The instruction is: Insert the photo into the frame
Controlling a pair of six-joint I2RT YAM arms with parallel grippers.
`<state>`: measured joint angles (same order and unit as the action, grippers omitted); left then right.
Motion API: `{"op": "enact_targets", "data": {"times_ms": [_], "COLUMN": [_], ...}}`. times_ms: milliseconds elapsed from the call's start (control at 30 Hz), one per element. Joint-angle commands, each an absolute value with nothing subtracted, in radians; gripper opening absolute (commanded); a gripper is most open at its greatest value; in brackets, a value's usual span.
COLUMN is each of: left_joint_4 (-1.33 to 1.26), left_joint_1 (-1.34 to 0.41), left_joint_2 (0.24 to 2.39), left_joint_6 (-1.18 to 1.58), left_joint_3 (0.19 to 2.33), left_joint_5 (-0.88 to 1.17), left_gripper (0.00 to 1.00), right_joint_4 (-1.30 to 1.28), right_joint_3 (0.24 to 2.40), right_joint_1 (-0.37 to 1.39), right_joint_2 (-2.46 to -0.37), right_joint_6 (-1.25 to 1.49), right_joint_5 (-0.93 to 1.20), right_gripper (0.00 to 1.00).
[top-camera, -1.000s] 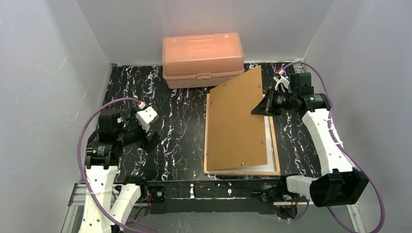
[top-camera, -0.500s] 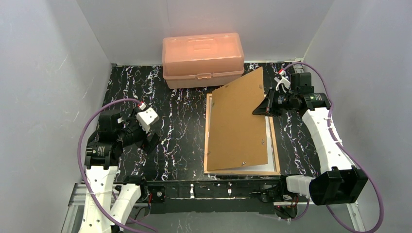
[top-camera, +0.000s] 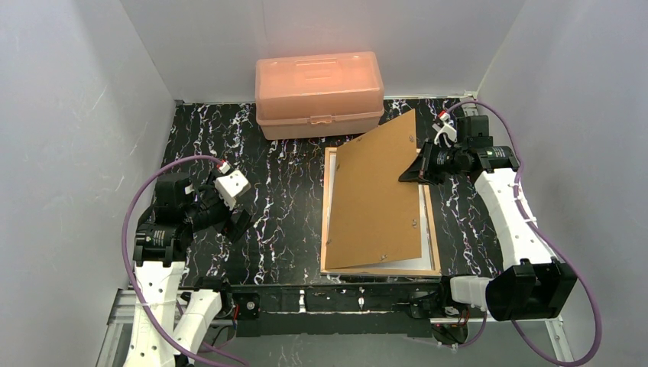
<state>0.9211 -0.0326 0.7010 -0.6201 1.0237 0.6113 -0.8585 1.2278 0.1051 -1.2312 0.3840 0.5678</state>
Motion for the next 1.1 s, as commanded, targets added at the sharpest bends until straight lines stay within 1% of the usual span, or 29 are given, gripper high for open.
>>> {"op": "enact_targets", "data": {"times_ms": [0,233,533,667,800,1067], "left_joint_4": [0.94,0.94,0.94,0.942,0.952,0.966], "left_joint_1": [-0.032,-0.032,-0.032,-0.031,-0.031,-0.032], "left_joint_2": [0.703,0.713,0.726,0.729,0.736,0.731], "left_joint_6": [-0.618,-0.615,-0.609,-0.607,-0.607,-0.609], "left_joint_3": [1.023,1.023,1.02,1.023,1.033,1.033], "left_joint_5": [0.633,0.629,0.629,0.629,0.633,0.641], "left_gripper": [0.85,0.84,0.83,0.82,0.81,0.81], "right_joint_4": [-0.831,-0.839,-0.795,-0.822,-0.803,-0.813], "right_joint_3": [1.269,1.286,1.324,1.362,1.384,1.366], "right_joint_1": [0.11,0.11,0.11,0.11,0.109,0.101], "right_joint_2": [-1.262,-1.281,-1.311,-1.327,-1.331,-1.324], "right_joint_6": [0.274,0.234,0.23,0.207,0.23,0.238], "right_joint_5": [0.522,0.508,0.594,0.601,0.672,0.644], "right_gripper": [0.01,0.01,0.01,0.01,0.01,0.01]}}
